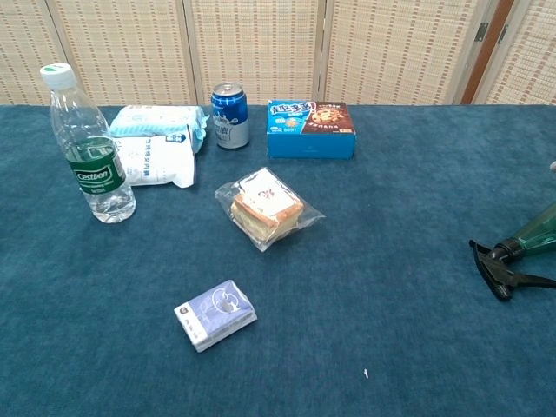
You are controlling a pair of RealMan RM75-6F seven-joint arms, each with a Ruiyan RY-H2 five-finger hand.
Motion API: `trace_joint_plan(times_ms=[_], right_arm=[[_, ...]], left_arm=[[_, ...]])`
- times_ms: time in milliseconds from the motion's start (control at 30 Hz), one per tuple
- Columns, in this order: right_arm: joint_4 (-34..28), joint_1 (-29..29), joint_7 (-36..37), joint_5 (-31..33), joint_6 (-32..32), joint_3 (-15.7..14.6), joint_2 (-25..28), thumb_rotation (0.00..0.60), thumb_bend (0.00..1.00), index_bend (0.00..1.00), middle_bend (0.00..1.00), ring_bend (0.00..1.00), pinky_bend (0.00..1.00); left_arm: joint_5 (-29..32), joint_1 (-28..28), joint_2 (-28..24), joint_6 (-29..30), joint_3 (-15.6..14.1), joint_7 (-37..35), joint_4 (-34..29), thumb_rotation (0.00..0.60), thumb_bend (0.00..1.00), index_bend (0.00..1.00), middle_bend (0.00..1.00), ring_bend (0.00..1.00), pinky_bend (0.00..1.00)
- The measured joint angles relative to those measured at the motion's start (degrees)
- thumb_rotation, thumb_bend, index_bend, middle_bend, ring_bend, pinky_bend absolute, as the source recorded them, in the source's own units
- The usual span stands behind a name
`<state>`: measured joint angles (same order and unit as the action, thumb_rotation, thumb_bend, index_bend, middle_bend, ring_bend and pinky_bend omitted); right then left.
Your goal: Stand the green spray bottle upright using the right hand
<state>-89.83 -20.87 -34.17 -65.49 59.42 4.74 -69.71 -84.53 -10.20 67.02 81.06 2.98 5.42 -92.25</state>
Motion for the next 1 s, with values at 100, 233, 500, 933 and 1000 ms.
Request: trace_joint_plan(times_ms=[100,233,500,933,1000], right_arm=[[0.5,-0.9,-1.0,0.7,-0.6,-0.3,-0.9,0.600,0.32,0.00,0.00,0.00,0.00],[0.7,-1.9,-2.5,1.8,-1.2,-0.5,-1.4,0.600,0.32,0.00,0.00,0.00,0.00],[0.5,-4.3,-5.8,5.1,-2.9,-1.0,-2.0,0.600,0.32,0.00,0.00,0.00,0.00],[-0.4,-7.0,-9.3,8.2,-3.6,-2.5,-3.0,0.600,0.32,0.00,0.00,0.00,0.00],[-0.8,-7.3,-10.0,8.7,-3.5,-3.0,-3.1,0.600,0.32,0.00,0.00,0.00,0.00]], left_arm=[[0.1,0.1,0.2,0.0,-0.1,-0.7,0.7,0.600,0.44,0.15,0.00,0.00,0.00],[0.0,0.2,0.4,0.0,-0.2,-1.6,1.6,0.600,0.44,0.15,0.00,0.00,0.00],[-0.2,0.4,0.5,0.3,-0.2,-2.3,2.0,0.600,0.44,0.15,0.00,0.00,0.00],[-0.1,0.7,0.9,0.4,-0.3,-3.3,2.8,0.600,0.44,0.15,0.00,0.00,0.00],[0.0,0.8,0.8,0.6,-0.3,-3.6,3.0,0.600,0.44,0.15,0.00,0.00,0.00]])
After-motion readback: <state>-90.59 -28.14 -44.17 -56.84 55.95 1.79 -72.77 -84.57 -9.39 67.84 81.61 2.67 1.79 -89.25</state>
